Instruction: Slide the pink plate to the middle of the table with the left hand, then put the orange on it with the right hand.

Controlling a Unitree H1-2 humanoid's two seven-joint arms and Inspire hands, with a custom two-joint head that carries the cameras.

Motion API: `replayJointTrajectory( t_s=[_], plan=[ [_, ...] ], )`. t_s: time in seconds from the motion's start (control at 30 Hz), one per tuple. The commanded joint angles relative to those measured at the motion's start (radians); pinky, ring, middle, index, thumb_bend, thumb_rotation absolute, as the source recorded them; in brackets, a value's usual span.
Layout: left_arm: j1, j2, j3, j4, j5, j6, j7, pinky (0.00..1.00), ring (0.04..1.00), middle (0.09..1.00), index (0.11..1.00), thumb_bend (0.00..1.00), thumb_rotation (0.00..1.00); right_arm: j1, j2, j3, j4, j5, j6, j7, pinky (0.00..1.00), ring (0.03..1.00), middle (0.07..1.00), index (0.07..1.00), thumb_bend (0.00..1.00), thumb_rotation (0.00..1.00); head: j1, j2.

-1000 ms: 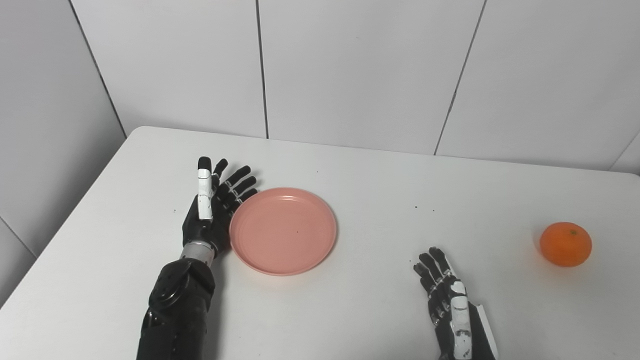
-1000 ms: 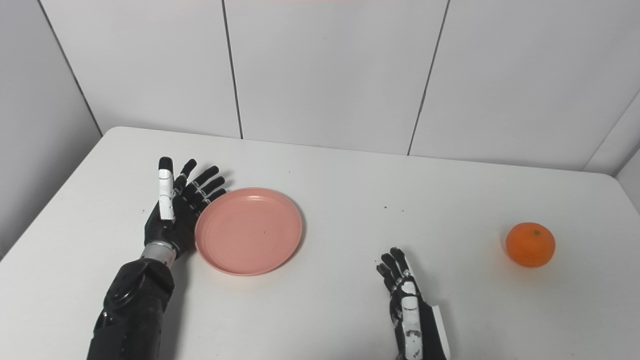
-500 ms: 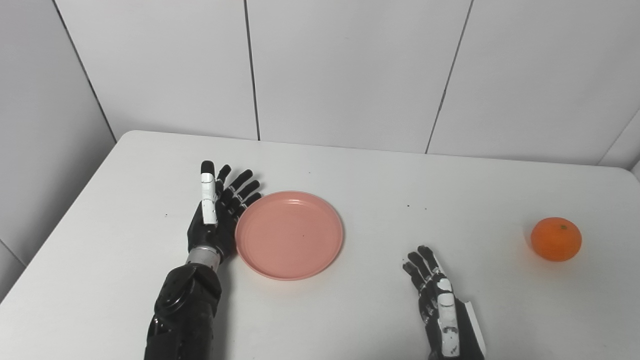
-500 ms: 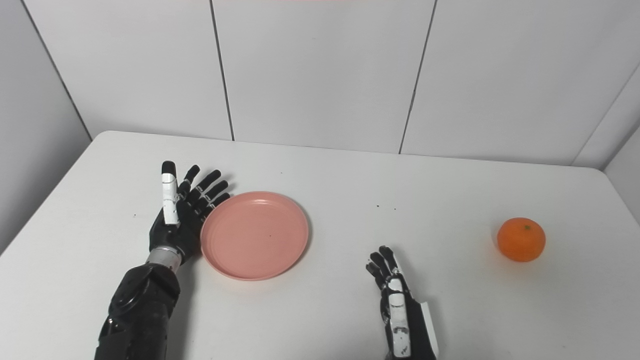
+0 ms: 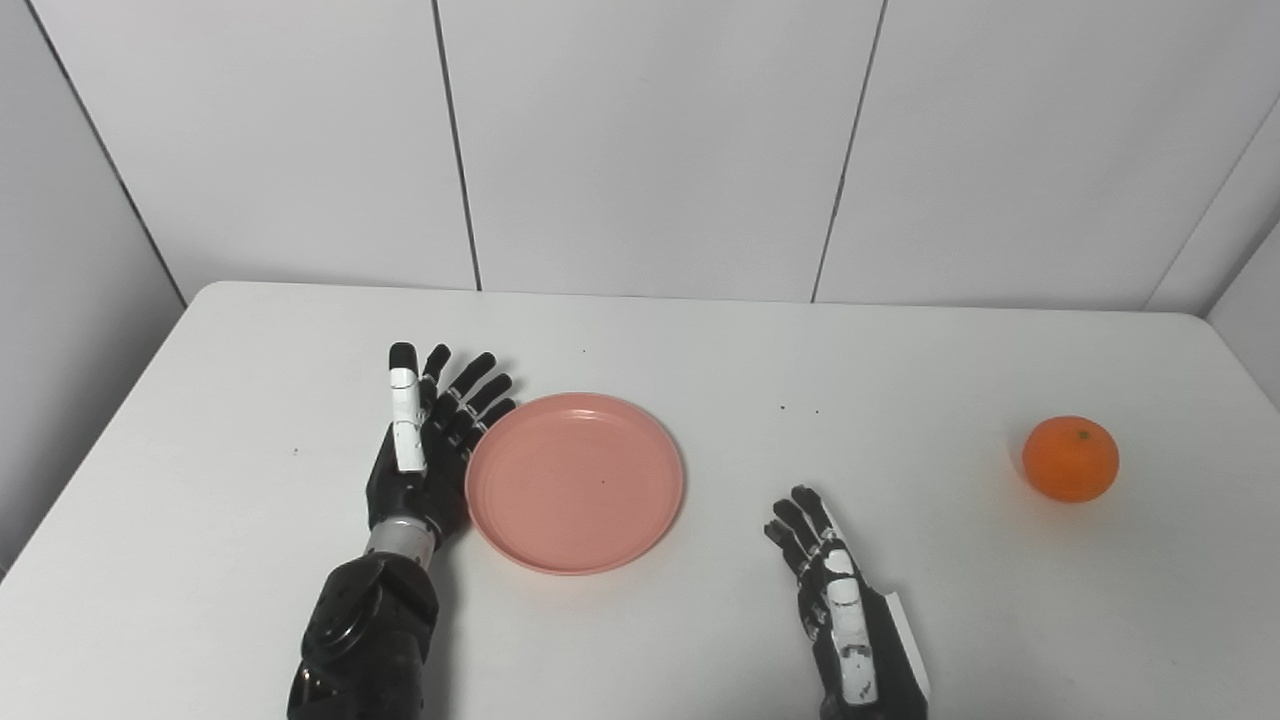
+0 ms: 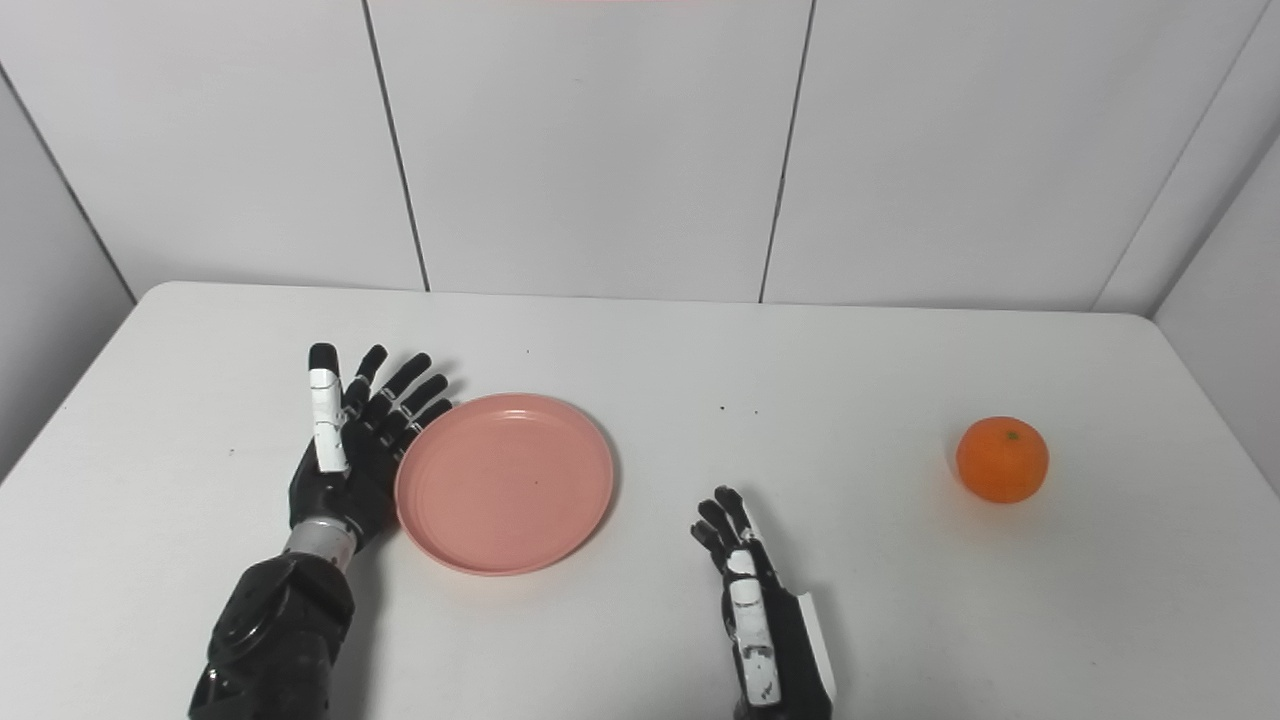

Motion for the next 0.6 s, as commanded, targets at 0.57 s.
replayJointTrajectory(
  t_s=[0.57],
  plan=[
    [0.009, -0.033, -0.027, 0.010, -0.026, 0.009, -0.040, 0.83, 0.807, 0.842, 0.976, 0.91, 0.86, 0.093, 0.066, 0.066, 0.030, -0.039, -0.022, -0.049, 1.00, 0.925, 0.927, 0.944, 0.84, 0.97, -0.089, -0.008]
  ],
)
